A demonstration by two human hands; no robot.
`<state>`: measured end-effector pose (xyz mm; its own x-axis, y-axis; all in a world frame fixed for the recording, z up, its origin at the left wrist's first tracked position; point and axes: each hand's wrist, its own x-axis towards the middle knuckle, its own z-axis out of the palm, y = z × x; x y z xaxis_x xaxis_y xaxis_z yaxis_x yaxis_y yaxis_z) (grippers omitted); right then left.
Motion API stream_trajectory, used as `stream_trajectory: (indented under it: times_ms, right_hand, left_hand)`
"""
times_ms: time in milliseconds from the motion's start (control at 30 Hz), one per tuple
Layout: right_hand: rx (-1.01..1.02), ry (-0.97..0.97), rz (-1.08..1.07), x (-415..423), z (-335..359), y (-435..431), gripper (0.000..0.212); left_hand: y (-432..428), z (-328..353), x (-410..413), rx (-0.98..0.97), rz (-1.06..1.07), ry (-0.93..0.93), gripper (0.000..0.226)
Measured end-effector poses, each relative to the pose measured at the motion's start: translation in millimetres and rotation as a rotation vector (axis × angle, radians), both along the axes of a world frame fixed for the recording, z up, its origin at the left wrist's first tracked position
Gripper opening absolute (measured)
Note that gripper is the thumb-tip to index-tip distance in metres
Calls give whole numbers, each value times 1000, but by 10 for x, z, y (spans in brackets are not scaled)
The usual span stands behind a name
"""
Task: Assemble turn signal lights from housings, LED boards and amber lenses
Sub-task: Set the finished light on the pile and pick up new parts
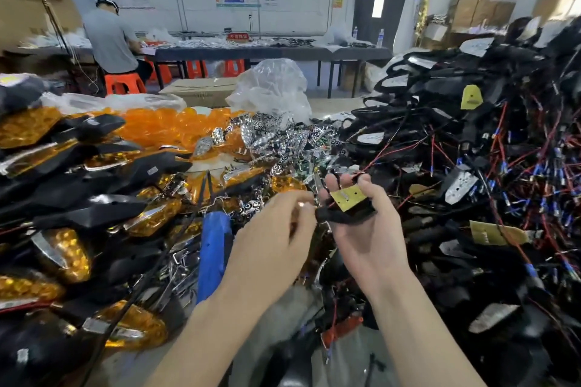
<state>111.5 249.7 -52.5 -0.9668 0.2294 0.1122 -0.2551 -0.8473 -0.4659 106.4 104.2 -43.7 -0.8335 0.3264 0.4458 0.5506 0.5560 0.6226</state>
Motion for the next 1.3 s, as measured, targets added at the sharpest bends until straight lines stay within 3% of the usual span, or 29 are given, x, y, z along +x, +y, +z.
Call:
stream_trajectory:
  times_ms: [100,233,400,533,733,800,900,1067,1200,1300]
  right_hand:
    - [120,-1,23,-51,24,-40,3]
    - [196,-18,78,-49,21,-126,16]
    - [258,-14,92,-32,40,-131,29]
    - [214,-24,107,-35,46,-148,20]
    - [245,-89,107,-29,40,-140,7]
    - [266,-110,97,-30,31,-138,34]
    - [283,-111,90,-24,29,-157,35]
    - [327,-109,72,-24,4,-187,38]
    - [306,-152,44,-70,-56,-198,53]
    - [281,-154,65,-82,-77,-235,46]
  left_hand:
    - [72,41,-91,136,-30,-48,22]
    - [127,34,-135,201,-70,-115,19]
    - [127,29,-180,158,-103,-154,21]
    - [93,58,-185,161,-143,-135,23]
    - [77,63,-172,-41,-122,-33,36]
    - [54,86,-174,-144,-111,25,39]
    - [34,102,-166,-220,-83,117,35]
    - [92,71,-135,25,-41,52,14]
    - [98,73,-127,217,15,-56,19]
    - [79,103,-109,39,120,123,18]
